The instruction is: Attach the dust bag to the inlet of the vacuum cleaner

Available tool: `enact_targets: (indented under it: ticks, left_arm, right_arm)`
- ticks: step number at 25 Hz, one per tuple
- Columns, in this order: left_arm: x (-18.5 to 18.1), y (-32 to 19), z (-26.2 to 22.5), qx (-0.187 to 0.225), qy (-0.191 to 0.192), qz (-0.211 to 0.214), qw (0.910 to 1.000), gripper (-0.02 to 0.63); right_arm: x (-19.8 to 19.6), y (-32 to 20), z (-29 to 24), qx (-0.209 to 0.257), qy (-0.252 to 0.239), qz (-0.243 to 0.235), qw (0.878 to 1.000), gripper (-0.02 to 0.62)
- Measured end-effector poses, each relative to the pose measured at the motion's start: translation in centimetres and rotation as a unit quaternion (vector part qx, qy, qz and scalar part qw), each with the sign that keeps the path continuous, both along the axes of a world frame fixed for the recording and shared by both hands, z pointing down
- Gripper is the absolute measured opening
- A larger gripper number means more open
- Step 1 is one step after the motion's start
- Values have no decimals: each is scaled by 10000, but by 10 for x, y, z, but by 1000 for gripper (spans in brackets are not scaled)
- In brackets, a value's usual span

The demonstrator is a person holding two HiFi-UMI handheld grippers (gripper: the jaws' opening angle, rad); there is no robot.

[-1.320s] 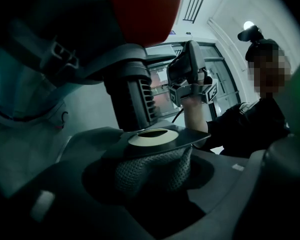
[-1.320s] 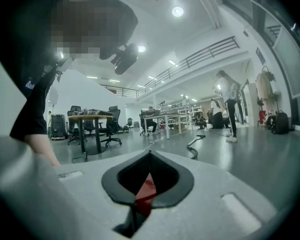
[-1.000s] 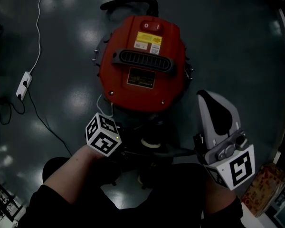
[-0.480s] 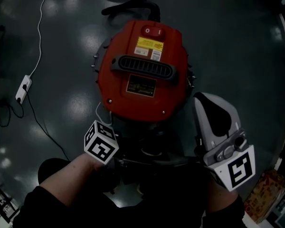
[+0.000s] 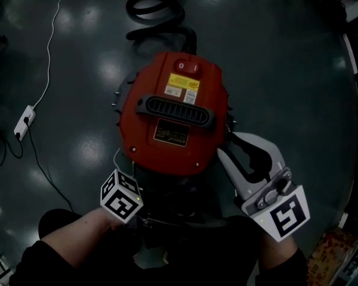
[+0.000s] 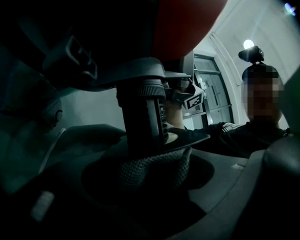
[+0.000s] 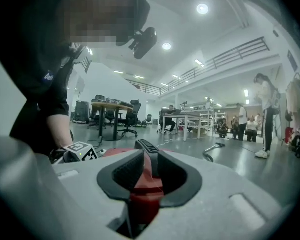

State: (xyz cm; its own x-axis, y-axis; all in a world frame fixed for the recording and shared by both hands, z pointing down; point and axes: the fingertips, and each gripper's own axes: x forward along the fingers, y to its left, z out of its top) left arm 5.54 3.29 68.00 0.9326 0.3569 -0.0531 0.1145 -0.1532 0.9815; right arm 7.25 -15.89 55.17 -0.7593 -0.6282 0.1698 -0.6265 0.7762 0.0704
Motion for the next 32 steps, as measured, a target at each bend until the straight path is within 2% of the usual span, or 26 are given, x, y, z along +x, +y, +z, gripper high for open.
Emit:
enact_targets:
  ticks: [5,9,13,16,19,27,32]
  left_arm:
    - [0,0,0,-77,8,-52,10000,287]
    - [-1,-6,1,16,10,-35,10000,287]
    - [1,-5,2,-17,-7,-110,9999,288]
    - [1,-6,3,-80,7,-126,9999,288]
    - [2,-6,2,-141,17,-136,9998,288]
    - [3,-10,0,-361,81,-368,9986,288]
    - [2,-10,2,-330,82,-362,9988,288]
  right_arm:
    - [-6,-16,14,-53,406,-347,9986,131]
    - [-18,-29,19,-71,595,-781,9951,189]
    - [-32,-30,28,-48,867,-1209,9889,199]
    - [-35,-35,31,48,986,-1273,9869,198]
    - [-35,-38,30,154,979,-1269,9869,158]
    - [-36,-38,29,230,1041,-1227,9867,156]
    - [-35,-38,30,211,1061,-1156,9874,156]
